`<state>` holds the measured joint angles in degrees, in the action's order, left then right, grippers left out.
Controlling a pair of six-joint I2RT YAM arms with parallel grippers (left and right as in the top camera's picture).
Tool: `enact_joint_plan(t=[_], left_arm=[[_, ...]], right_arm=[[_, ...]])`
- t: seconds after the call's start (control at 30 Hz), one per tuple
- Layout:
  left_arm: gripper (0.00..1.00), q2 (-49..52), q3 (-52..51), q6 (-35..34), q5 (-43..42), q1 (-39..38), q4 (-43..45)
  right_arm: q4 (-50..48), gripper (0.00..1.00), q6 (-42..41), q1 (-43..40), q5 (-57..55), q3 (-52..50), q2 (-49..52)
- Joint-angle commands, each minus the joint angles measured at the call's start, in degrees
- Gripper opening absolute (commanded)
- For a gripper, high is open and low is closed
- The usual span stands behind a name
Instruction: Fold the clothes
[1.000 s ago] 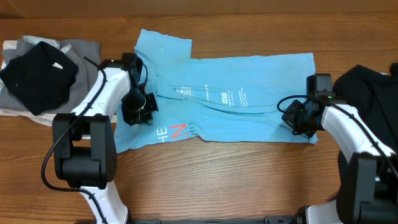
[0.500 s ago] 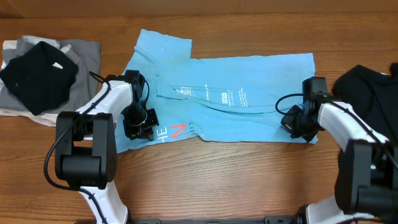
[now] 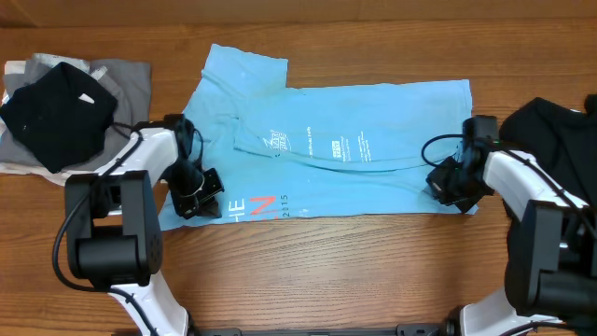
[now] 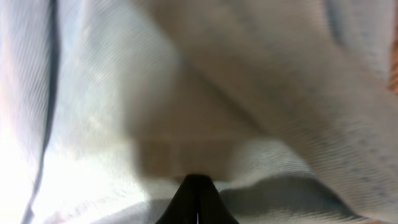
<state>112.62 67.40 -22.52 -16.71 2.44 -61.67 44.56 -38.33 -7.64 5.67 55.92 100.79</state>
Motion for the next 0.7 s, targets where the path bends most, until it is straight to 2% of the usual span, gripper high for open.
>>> enact_joint_plan(t=[0.0,0.17,0.43,0.67], left_arm=[[0.04,-0.11,-2.78,0.11,1.7,2.21,-0.33],[0.04,-0.11,-2.8,0.26,1.92,2.58,-1.75],[0.04,-0.7,-2.8,-1.51,2.29,2.32,-7.65],[0.04,-7.93,-2.8,-3.91,7.54,2.32,-10.38]], right_arm=[[0.81,0.04,-0.74,-5.33,-3.02,-0.81,2.47],[2.32,0.04,0.81,-8.66,-3.23,-0.81,2.47],[2.95,0.04,-0.74,-9.16,-3.48,-0.79,1.51],[5.27,0.04,-3.67,-11.8,-8.31,-0.79,-0.74]])
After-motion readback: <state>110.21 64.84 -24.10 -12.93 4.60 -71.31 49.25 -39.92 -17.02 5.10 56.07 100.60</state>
